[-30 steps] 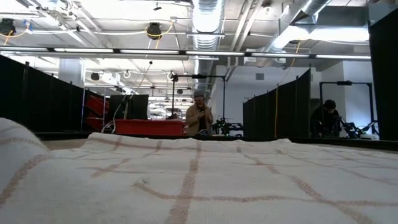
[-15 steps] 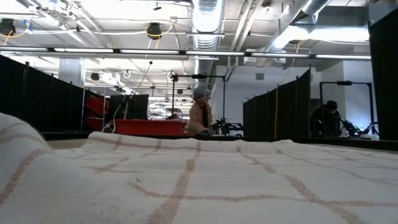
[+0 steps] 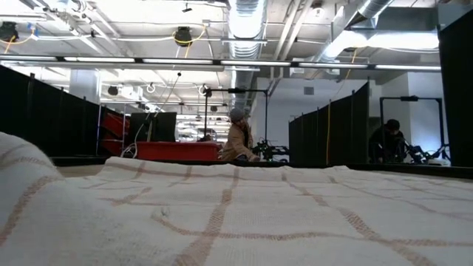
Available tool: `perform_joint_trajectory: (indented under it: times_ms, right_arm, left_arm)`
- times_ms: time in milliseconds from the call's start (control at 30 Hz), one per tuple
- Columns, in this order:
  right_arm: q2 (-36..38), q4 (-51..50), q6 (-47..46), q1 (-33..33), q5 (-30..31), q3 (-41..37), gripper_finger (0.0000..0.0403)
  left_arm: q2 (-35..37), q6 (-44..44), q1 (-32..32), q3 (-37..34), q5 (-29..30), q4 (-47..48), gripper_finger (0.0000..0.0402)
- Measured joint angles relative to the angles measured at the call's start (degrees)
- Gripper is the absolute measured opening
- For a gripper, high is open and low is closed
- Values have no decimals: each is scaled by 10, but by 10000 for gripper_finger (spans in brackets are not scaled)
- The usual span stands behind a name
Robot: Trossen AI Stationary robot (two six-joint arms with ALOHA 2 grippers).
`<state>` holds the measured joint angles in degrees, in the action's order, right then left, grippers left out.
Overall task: Roll towel
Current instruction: Fold the white striped towel
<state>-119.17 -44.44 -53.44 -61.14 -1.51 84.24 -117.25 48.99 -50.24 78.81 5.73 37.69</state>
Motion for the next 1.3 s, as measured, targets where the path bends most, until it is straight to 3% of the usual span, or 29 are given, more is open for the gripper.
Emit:
perform_joint_trajectory:
  times_ms: [467, 633, 800, 1300]
  right_arm:
    - [-2, 8, -14, 1, 2, -5, 125]
    - [0, 13, -32, 1, 2, -18, 79]
    - [1, 11, -36, 1, 2, -19, 10]
    - [0, 14, -46, 1, 2, -19, 0]
  left_arm:
    - [0, 3, 1, 0, 2, -2, 93]
    - [0, 3, 1, 0, 2, -5, 86]
    - [0, 2, 2, 0, 6, -9, 13]
    - [0, -11, 1, 0, 12, -10, 0]
